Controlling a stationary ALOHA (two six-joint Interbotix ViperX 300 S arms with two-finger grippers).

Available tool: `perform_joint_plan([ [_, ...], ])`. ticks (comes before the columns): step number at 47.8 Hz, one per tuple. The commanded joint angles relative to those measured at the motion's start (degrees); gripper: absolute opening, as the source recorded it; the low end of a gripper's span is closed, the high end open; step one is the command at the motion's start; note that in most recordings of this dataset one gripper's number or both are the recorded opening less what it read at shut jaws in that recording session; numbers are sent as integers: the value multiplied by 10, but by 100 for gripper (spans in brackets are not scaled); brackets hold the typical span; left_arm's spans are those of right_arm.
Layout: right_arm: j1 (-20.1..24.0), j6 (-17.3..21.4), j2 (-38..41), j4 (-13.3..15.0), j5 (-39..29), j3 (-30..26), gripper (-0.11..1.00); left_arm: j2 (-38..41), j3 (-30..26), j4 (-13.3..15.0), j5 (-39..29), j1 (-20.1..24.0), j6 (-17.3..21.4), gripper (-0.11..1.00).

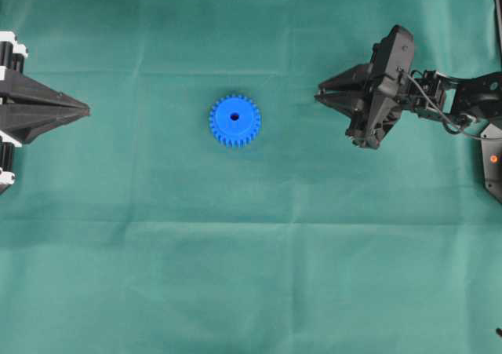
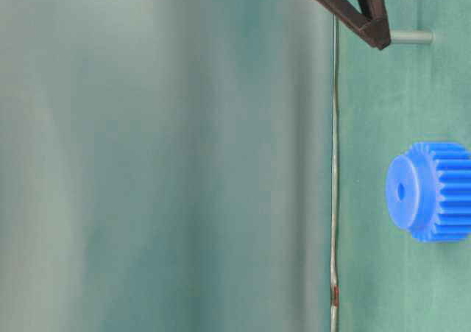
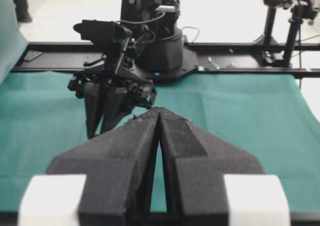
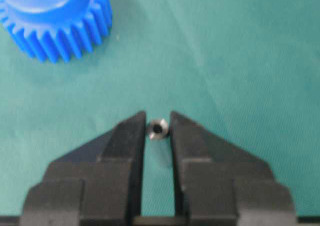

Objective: Insert the shaft placed at a random location into the center hole of the medium gear at another random location.
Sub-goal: 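Lower the right gripper and close it on the silver shaft, then lift the shaft and carry it left over the blue gear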

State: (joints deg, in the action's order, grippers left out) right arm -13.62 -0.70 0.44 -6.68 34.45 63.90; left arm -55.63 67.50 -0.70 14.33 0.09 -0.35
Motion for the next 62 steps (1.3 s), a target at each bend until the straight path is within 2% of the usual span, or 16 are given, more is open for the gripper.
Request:
perform_joint_plan([
  [1,-2,4,-5,-2,-4,-9,13,3,-14,-2,2,0,-1,0],
  [16,-2,4,-9,-2,-6,-11,13,3,-14,-2,-1,0,-2,0],
  [21,-2,4,-37,-2,-21,-12,13,3,-15,-2,-1,0,-2,0],
  [34,-2,-3,-134,1,-156,-46,13,3,-15,-2,-1,0,-2,0],
  [39,-2,-3,-153,2,-184,-55,13,3,-15,-2,0,0,-2,0],
  [62,-2,-3,-158,2,-188,-65,13,3,-14,-2,-5,0,-3,0],
])
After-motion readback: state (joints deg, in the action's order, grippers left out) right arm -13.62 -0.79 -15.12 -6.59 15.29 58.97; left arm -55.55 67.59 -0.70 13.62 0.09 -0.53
